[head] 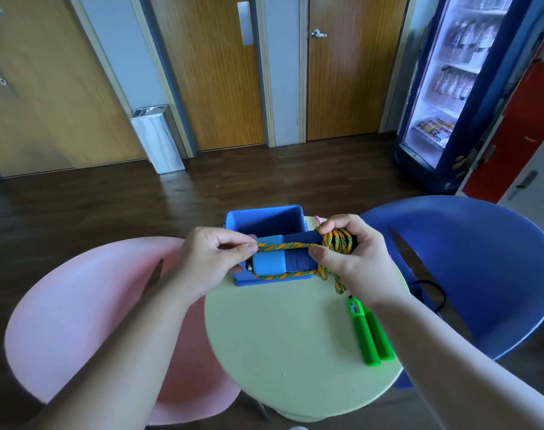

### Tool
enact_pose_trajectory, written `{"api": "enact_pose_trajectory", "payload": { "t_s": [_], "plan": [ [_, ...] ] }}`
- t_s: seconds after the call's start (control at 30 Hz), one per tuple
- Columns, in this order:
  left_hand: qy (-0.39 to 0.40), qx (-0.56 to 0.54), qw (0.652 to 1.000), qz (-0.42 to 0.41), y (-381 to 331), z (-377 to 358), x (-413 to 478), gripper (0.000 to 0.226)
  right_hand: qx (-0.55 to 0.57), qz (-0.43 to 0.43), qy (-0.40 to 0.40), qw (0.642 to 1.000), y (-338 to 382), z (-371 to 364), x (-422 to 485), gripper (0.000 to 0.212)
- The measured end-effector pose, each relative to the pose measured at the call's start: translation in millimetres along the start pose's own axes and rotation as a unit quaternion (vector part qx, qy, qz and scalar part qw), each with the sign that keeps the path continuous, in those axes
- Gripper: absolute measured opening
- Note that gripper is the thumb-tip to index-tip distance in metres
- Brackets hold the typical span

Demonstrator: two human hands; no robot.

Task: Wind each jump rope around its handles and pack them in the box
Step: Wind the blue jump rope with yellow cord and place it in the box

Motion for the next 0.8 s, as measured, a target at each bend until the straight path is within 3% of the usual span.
{"api": "enact_pose_trajectory", "payload": {
  "t_s": [0.13,0.27,0.4,0.63,0.73,0.8],
  "plan": [
    [0.0,0.034,0.999,0.009,-1,-2,0,0.015,-0.015,0.0,0.017,1.0,3,2,1,0.03],
    [-0.045,0.142,0.974,-0.169,-9,-7,-7,0.025,-0.045,-0.003,0.045,0.998,4,2,3,0.035],
    [0.052,0.191,0.94,-0.277,-19,-20,-7,0.037,-0.046,0.001,0.04,0.998,6,-1,1,0.035],
    [0.195,0.268,0.892,-0.306,-38,-45,15,0.048,-0.038,0.009,0.054,0.998,7,-3,-5,0.039],
    [0.228,0.249,0.911,-0.237,-46,-45,25,0.041,-0.013,-0.002,0.057,0.998,6,-1,-7,0.039],
    [0.219,0.262,0.912,-0.225,-49,-44,34,0.024,-0.001,-0.016,0.058,0.998,7,-1,-11,0.04]
  ]
}}
Point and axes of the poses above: each hand's wrist, its own x-axis towards the middle knuckle, its own z-axis out of the back of the hand, y = z × x, the point moved 1 cm from there along x, towards the middle knuckle, and after that the axes turned 10 degrees about -y, right-handed, at the moved point
